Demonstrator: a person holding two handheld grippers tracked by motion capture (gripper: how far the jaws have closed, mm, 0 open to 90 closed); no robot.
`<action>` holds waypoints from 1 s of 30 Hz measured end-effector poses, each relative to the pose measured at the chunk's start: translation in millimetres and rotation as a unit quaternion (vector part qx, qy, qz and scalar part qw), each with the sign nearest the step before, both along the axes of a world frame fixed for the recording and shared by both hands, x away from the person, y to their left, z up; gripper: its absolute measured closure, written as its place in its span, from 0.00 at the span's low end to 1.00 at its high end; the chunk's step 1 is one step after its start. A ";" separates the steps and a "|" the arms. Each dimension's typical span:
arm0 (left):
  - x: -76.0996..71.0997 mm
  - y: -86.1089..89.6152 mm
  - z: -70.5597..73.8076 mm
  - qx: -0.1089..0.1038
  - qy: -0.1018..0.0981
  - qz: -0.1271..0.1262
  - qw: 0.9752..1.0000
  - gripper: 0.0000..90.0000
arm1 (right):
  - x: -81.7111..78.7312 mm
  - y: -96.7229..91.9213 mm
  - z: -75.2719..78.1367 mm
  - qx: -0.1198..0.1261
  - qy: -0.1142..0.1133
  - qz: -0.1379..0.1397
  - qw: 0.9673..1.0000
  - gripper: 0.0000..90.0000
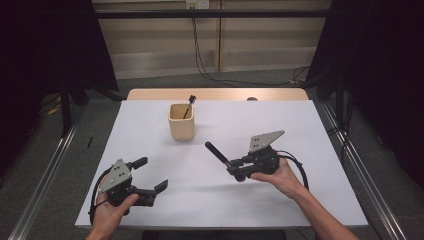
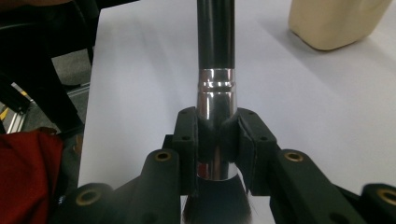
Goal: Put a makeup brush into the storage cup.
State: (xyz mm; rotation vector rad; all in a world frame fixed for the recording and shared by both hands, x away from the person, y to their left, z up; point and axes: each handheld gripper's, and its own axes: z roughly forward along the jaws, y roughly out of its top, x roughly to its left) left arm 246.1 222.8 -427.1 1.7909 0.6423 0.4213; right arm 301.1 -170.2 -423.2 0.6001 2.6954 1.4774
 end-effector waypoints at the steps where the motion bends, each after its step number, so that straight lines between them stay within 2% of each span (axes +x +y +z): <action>1: 0.8 -2.0 0.3 0.002 0.000 -0.006 1.000 0.02 | -0.3 1.5 -0.2 -0.001 0.000 0.002 1.000 0.79; 7: 3.7 -7.8 6.2 0.002 -0.004 -0.021 1.000 0.02 | -3.1 11.3 1.1 -0.008 0.004 0.029 1.000 0.80; 10: 5.0 -12.1 7.0 0.008 -0.003 -0.030 1.000 0.02 | -3.2 15.0 4.5 -0.021 0.000 0.041 0.999 0.80; 15: 9.0 -22.0 9.8 0.020 0.000 -0.053 0.998 0.02 | -1.3 19.5 3.5 -0.043 0.008 0.051 0.998 0.79; 19: 12.0 -29.0 14.0 0.023 0.004 -0.067 0.997 0.02 | -2.9 27.2 4.8 -0.071 0.008 0.081 0.994 0.79; 26: 13.6 -39.5 12.4 0.037 0.010 -0.087 0.996 0.02 | 0.6 36.7 7.6 -0.106 0.009 0.098 0.990 0.79; 30: 15.5 -43.1 12.9 0.054 0.019 -0.098 0.994 0.03 | 0.7 44.0 5.4 -0.138 0.013 0.112 0.984 0.79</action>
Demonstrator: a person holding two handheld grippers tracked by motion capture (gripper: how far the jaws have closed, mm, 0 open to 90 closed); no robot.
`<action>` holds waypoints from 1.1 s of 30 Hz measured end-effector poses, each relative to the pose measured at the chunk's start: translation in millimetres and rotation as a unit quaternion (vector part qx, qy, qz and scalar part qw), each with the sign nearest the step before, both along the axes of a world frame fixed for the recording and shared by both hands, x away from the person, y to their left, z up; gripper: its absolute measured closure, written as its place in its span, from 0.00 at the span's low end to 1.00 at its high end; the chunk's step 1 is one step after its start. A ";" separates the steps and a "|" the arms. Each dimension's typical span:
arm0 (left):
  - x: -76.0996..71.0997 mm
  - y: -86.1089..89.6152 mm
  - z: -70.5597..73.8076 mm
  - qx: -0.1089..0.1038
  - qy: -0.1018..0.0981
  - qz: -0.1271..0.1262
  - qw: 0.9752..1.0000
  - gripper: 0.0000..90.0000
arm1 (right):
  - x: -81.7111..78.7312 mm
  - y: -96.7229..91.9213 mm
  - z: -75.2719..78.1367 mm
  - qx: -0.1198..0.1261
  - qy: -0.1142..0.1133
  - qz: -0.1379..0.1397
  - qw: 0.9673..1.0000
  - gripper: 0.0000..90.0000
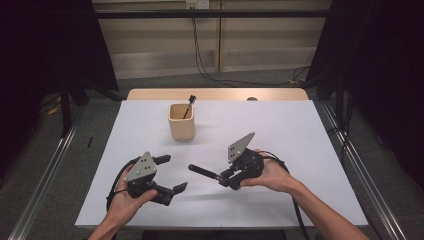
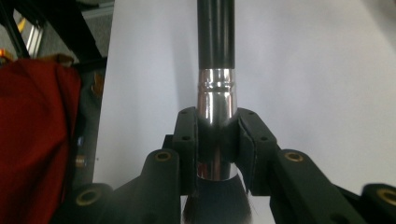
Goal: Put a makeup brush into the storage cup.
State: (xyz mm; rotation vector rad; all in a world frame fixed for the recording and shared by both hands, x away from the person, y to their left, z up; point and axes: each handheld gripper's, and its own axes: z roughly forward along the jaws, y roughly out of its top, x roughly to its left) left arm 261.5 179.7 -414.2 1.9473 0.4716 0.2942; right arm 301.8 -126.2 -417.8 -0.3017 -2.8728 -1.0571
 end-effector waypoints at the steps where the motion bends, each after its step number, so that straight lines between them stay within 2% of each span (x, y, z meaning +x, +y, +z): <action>1: 0.5 -1.2 0.2 -0.002 0.002 -0.001 1.000 0.03 | 0.2 0.9 0.0 -0.004 0.002 0.001 1.000 0.80; 6: 3.0 -5.2 2.0 0.017 0.008 -0.011 1.000 0.02 | 2.7 6.3 0.7 -0.041 0.001 0.020 0.999 0.80; 10: 5.4 -8.0 2.2 0.032 0.016 -0.019 0.999 0.02 | 2.8 11.8 0.3 -0.082 0.005 0.030 0.996 0.80; 11: 5.8 -8.9 2.0 0.032 0.020 -0.020 0.999 0.02 | 3.4 12.6 0.2 -0.086 -0.001 0.031 0.996 0.80; 18: 8.9 -11.8 3.2 0.057 0.025 -0.030 0.998 0.03 | 5.1 19.4 1.2 -0.126 -0.002 0.038 0.991 0.79; 19: 9.2 -11.9 3.5 0.061 0.028 -0.029 0.997 0.03 | 5.3 20.5 1.7 -0.133 -0.008 0.044 0.990 0.80; 25: 13.6 -13.5 3.5 0.082 0.037 -0.033 0.995 0.03 | 5.8 23.5 2.3 -0.168 -0.006 0.054 0.984 0.80; 29: 16.2 -17.3 3.4 0.101 0.046 -0.044 0.993 0.04 | 5.2 27.6 3.4 -0.189 -0.006 0.068 0.980 0.80; 30: 16.8 -18.7 4.0 0.110 0.047 -0.049 0.992 0.04 | 4.4 28.8 3.8 -0.195 -0.003 0.065 0.979 0.80; 33: 17.9 -22.5 4.1 0.120 0.051 -0.057 0.990 0.03 | 5.9 31.0 4.4 -0.209 -0.003 0.073 0.975 0.80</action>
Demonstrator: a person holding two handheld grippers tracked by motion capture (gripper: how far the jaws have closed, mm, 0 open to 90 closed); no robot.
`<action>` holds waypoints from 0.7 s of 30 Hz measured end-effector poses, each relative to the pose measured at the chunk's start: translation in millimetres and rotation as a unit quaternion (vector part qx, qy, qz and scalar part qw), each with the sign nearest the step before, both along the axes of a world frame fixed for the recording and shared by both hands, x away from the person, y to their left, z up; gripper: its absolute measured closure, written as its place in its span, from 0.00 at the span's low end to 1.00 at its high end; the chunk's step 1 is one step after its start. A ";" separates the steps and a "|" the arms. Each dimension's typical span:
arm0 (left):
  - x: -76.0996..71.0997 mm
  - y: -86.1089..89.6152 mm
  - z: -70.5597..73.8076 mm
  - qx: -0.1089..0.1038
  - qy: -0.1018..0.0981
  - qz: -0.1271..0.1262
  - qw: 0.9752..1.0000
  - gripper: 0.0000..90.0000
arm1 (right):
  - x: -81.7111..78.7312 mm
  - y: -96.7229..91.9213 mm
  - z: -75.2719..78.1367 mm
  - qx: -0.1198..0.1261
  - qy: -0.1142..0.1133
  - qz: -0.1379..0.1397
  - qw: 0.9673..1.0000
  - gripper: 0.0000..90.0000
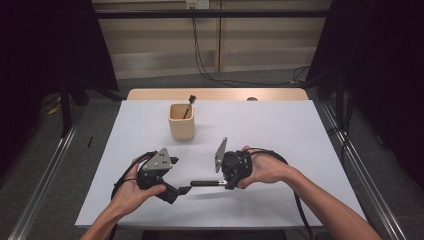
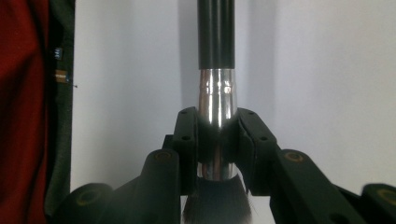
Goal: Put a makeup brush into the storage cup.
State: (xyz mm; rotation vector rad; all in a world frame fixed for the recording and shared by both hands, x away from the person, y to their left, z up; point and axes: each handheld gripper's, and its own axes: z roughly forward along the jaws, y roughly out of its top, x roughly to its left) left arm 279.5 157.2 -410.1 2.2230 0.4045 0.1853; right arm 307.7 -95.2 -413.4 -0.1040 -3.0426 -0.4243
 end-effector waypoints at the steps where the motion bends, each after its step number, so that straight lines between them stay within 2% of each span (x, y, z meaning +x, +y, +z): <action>1: 0.6 -1.1 0.2 0.005 0.002 -0.004 1.000 0.04 | 0.2 0.4 0.1 -0.003 -0.001 -0.001 1.000 0.79; 10: 6.9 -11.9 0.1 0.043 0.018 -0.028 0.999 0.04 | 1.6 8.4 -2.4 -0.040 0.004 0.019 0.999 0.79; 17: 10.4 -23.5 -1.9 0.080 0.040 -0.055 0.994 0.04 | 3.5 10.9 -3.5 -0.047 0.005 0.023 0.999 0.80; 21: 13.9 -29.4 -3.1 0.101 0.058 -0.067 0.991 0.05 | 2.9 11.6 -3.3 -0.045 0.007 0.022 0.999 0.79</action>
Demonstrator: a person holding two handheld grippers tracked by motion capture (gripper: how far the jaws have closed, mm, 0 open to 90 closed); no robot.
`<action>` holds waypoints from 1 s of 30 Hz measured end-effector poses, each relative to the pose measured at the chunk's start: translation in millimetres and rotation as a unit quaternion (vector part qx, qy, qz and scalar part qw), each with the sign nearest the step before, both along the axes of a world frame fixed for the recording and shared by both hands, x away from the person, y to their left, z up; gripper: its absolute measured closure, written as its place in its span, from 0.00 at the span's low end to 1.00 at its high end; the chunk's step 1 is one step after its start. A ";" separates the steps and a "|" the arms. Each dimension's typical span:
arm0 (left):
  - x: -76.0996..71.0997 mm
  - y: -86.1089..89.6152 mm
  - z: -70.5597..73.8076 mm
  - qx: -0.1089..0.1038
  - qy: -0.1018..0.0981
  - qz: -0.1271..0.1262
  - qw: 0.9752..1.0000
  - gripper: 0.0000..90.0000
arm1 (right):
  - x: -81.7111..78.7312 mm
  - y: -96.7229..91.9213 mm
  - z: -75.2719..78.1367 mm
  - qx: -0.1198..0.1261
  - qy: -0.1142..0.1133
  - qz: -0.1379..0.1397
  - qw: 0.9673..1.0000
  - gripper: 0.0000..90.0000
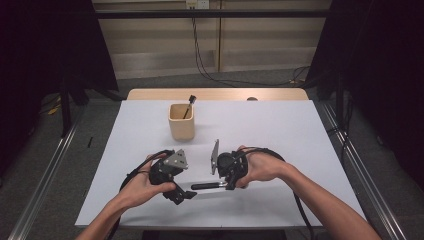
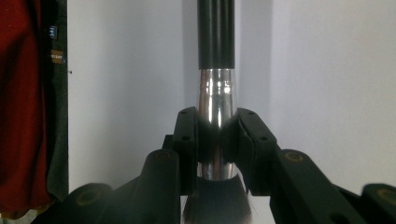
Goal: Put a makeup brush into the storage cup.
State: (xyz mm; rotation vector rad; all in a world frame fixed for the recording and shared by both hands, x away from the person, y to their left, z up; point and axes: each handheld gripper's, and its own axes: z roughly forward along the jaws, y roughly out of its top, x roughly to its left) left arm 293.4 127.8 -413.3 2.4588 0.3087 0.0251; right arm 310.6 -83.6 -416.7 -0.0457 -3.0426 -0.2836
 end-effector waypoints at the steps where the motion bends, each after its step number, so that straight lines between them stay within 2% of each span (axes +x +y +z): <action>1: 1.0 -1.1 -0.3 0.001 0.006 -0.001 1.000 0.06 | 0.1 0.2 0.1 0.000 0.001 0.001 1.000 0.79; 3: 2.8 -3.4 -0.7 0.010 0.010 -0.006 1.000 0.06 | 1.1 0.6 -0.4 0.000 0.000 0.010 1.000 0.79; 6: 4.4 -7.1 -1.6 0.018 0.033 -0.009 0.999 0.06 | 0.8 1.2 -0.6 0.001 0.003 0.008 1.000 0.79; 9: 6.0 -10.6 -2.4 0.021 0.039 -0.024 0.999 0.06 | 0.9 2.0 -1.0 0.000 0.002 0.005 1.000 0.79; 10: 7.1 -11.2 -1.9 0.029 0.045 -0.031 0.998 0.07 | 1.6 2.4 -0.9 -0.001 0.003 0.007 1.000 0.79; 11: 6.9 -13.0 -2.6 0.033 0.042 -0.030 0.998 0.08 | 1.5 2.6 -1.2 -0.001 0.004 0.007 1.000 0.79; 13: 8.0 -15.8 -2.9 0.038 0.049 -0.040 0.997 0.08 | 1.5 3.4 -1.8 0.001 0.004 0.010 1.000 0.79; 14: 6.9 -18.4 -4.0 0.045 0.037 -0.038 0.998 0.07 | 1.3 3.7 -1.9 0.000 0.004 0.010 1.000 0.80; 16: 6.3 -20.4 -4.6 0.053 0.031 -0.046 0.997 0.08 | 1.0 4.1 -2.0 0.002 0.003 0.009 1.000 0.79; 17: 6.6 -21.3 -4.9 0.055 0.037 -0.054 0.996 0.10 | 1.0 4.2 -2.1 0.003 0.004 0.009 1.000 0.79; 19: 7.1 -22.8 -6.2 0.059 0.042 -0.054 0.996 0.13 | 1.3 4.3 -2.1 0.003 0.004 0.011 1.000 0.79; 20: 7.2 -23.8 -7.1 0.060 0.043 -0.045 0.996 0.14 | 1.4 4.5 -2.0 0.003 0.004 0.011 1.000 0.79; 22: 8.8 -24.5 -7.2 0.065 0.043 -0.041 0.996 0.25 | 0.8 5.2 -2.3 0.007 0.003 0.012 1.000 0.79; 26: 10.6 -26.3 -7.6 0.067 0.052 -0.034 0.996 0.28 | -0.1 6.6 -1.9 0.009 0.000 0.016 1.000 0.79; 28: 11.6 -26.2 -8.2 0.069 0.064 -0.045 0.995 0.38 | -0.2 6.2 -1.2 0.012 -0.001 0.012 1.000 0.79; 30: 11.7 -27.1 -10.2 0.073 0.067 -0.043 0.994 0.38 | 0.5 6.1 -1.4 0.015 -0.002 0.015 1.000 0.79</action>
